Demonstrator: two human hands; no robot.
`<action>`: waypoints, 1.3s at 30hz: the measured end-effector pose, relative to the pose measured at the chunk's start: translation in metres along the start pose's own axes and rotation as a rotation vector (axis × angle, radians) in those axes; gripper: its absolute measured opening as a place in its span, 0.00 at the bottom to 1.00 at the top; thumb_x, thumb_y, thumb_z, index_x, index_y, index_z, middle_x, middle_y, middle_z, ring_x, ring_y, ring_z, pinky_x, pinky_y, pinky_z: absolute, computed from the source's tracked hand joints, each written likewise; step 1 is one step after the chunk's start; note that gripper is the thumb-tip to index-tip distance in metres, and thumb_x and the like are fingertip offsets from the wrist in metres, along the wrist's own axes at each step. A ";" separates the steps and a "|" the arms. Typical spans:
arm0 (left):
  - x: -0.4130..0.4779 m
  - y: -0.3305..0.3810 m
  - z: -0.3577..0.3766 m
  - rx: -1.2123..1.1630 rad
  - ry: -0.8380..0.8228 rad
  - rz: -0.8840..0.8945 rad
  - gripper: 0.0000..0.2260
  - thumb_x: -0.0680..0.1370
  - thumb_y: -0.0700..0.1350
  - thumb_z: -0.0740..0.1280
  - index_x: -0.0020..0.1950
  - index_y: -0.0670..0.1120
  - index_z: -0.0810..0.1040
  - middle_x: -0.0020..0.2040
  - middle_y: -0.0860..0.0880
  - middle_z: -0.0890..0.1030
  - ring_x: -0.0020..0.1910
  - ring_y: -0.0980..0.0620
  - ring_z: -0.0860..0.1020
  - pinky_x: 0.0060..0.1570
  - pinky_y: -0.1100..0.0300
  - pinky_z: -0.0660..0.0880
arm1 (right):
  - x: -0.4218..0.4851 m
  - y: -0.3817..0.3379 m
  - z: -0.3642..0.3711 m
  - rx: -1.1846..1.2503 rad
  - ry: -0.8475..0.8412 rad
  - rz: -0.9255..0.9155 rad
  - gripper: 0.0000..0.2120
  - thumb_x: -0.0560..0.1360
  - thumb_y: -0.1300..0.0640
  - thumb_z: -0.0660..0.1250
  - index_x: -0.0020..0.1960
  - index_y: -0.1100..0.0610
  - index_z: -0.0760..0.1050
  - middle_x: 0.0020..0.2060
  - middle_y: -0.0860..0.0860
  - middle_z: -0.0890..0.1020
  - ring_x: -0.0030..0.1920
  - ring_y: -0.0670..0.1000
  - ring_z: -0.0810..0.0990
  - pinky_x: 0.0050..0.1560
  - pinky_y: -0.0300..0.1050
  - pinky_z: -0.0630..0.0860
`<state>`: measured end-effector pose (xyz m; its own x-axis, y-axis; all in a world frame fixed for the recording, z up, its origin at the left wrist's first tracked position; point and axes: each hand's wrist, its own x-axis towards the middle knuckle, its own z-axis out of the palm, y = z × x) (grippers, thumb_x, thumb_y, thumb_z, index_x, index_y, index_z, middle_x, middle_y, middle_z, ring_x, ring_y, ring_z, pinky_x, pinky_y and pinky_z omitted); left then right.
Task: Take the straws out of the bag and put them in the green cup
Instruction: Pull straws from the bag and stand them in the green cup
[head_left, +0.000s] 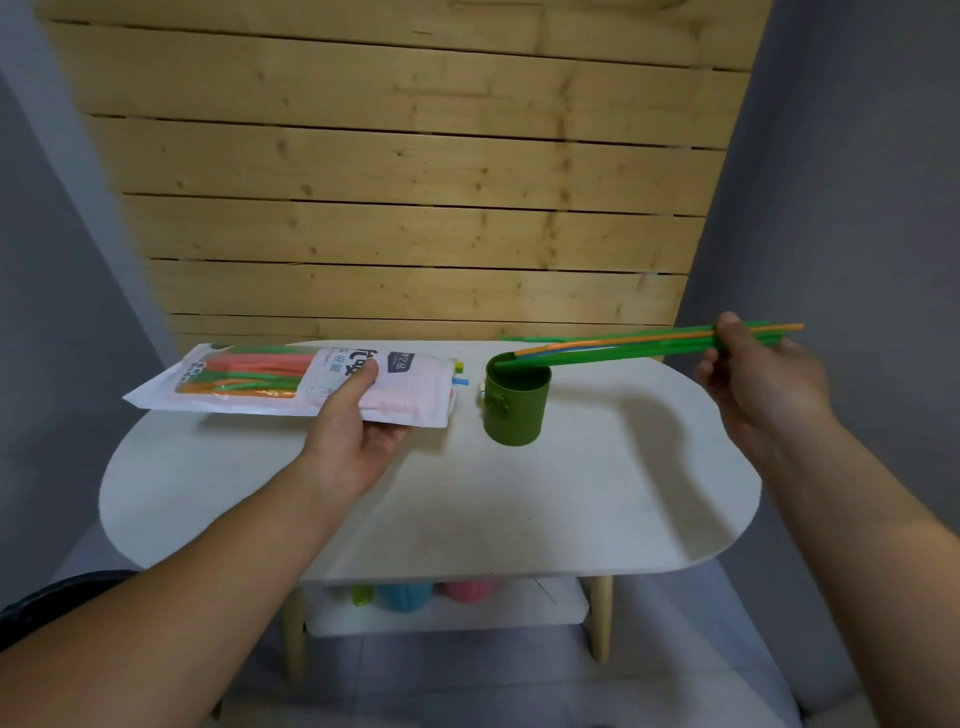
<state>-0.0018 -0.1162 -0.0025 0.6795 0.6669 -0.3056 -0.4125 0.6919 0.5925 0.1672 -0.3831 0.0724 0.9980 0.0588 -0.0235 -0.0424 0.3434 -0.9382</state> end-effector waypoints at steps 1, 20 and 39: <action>-0.001 -0.003 0.001 0.010 -0.004 -0.005 0.17 0.78 0.40 0.72 0.66 0.46 0.76 0.54 0.44 0.87 0.50 0.46 0.87 0.46 0.45 0.84 | 0.000 0.000 -0.001 -0.022 0.004 -0.017 0.07 0.79 0.59 0.67 0.44 0.57 0.72 0.36 0.51 0.75 0.31 0.46 0.72 0.35 0.36 0.76; -0.007 -0.006 0.002 0.078 -0.069 -0.021 0.14 0.79 0.41 0.70 0.64 0.48 0.76 0.55 0.45 0.87 0.55 0.46 0.85 0.54 0.43 0.82 | 0.020 0.038 0.060 -0.292 -0.119 -0.070 0.08 0.76 0.54 0.72 0.42 0.57 0.77 0.34 0.51 0.76 0.34 0.48 0.75 0.38 0.42 0.77; -0.018 0.009 0.007 0.073 -0.094 -0.014 0.16 0.79 0.42 0.70 0.67 0.46 0.76 0.55 0.44 0.87 0.56 0.44 0.85 0.62 0.42 0.78 | 0.027 0.083 0.082 -0.591 -0.269 -0.002 0.24 0.75 0.44 0.70 0.62 0.60 0.74 0.55 0.58 0.81 0.51 0.57 0.82 0.39 0.45 0.79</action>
<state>-0.0137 -0.1242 0.0134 0.7404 0.6261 -0.2448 -0.3597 0.6766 0.6425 0.1866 -0.2758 0.0220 0.9480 0.3183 -0.0063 0.0694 -0.2257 -0.9717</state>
